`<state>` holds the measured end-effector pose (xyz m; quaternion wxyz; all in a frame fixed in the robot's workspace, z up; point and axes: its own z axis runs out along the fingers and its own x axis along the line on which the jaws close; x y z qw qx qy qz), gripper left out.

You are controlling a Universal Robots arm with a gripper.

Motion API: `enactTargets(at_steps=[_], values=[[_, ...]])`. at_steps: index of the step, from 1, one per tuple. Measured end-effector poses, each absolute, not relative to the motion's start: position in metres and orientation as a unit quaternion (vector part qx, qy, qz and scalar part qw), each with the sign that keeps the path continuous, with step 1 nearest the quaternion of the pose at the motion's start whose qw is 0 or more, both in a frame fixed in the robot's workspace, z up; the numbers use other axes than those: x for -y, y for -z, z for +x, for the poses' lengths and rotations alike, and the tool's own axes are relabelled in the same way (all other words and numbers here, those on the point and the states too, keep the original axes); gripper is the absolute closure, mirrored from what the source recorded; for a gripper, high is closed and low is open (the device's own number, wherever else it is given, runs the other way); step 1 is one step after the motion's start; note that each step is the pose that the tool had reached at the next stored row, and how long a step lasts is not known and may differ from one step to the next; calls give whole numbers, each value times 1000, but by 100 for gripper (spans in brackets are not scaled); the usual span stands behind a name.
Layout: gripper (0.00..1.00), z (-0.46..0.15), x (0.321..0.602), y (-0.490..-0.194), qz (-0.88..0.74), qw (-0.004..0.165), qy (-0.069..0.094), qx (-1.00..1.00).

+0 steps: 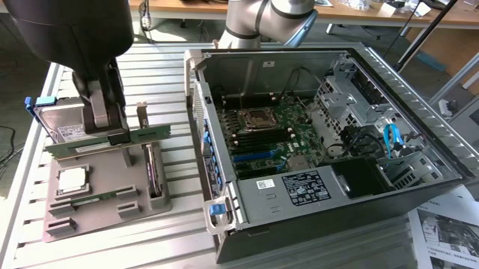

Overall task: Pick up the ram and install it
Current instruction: 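Pick up the ram and move it above insertion slot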

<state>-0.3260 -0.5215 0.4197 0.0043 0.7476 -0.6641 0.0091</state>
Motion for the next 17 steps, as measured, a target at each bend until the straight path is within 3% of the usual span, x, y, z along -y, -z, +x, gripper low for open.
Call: enactTargets(at_steps=[17], values=[[87,-273,522,-420,748,5,-8,664]])
